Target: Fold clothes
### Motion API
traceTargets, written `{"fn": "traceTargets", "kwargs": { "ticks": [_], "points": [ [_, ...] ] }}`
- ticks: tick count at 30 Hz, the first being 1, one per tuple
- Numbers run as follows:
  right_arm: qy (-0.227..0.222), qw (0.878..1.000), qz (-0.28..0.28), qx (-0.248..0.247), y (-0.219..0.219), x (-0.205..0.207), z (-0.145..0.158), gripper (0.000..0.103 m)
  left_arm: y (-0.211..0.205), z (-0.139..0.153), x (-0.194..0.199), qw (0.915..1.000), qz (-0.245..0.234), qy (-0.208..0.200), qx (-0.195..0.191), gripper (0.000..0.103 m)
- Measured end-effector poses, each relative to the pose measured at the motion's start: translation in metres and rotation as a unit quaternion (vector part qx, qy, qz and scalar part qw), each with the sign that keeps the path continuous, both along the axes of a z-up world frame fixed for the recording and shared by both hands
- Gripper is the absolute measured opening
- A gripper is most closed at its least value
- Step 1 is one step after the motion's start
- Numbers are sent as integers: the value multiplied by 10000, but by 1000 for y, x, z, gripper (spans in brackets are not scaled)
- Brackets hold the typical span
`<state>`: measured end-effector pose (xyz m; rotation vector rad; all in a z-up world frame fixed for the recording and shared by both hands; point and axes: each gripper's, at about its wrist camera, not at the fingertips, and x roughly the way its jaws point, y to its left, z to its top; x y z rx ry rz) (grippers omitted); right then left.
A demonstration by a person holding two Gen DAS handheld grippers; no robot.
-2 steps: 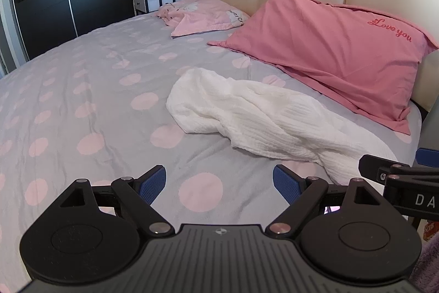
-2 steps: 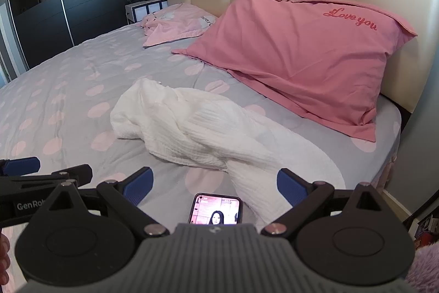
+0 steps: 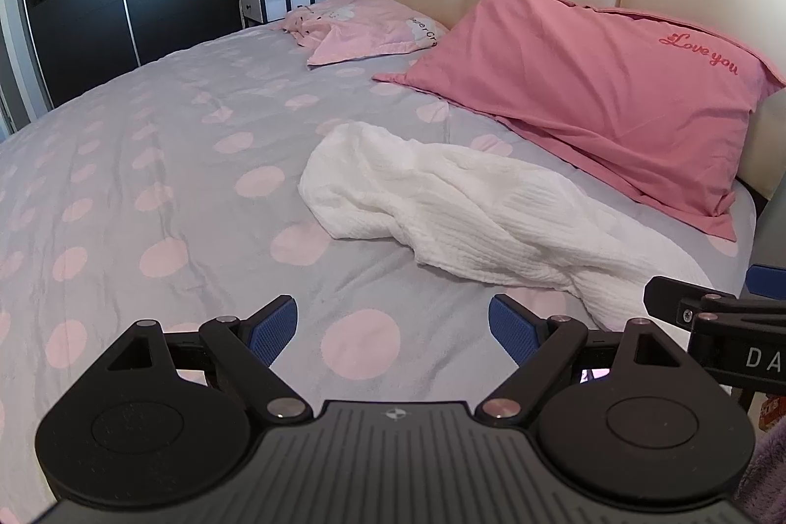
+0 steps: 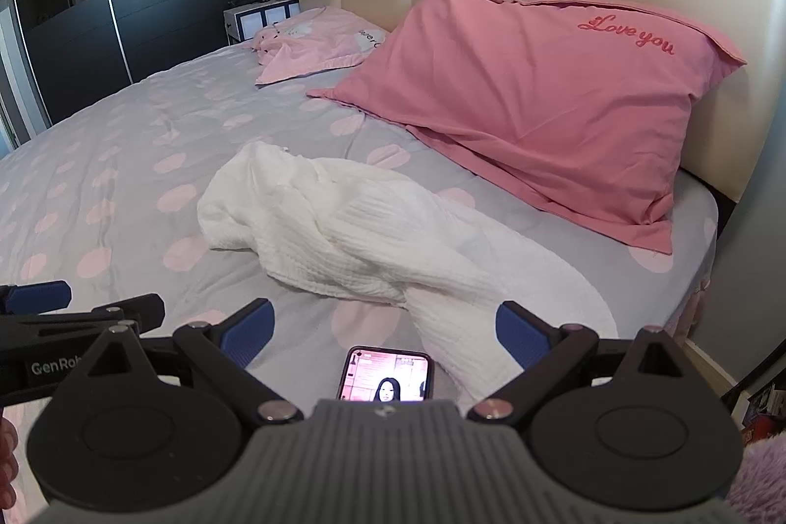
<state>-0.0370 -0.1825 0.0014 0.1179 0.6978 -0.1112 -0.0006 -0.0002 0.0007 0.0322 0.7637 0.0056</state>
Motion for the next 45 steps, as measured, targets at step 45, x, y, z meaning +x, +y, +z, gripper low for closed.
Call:
{"fn": "traceTargets", "kwargs": {
  "ticks": [45],
  "points": [
    [-604,9974,127,-368,18,-16,12,98,-1,9,-5,9997,13,-226,-48,86]
  ]
}}
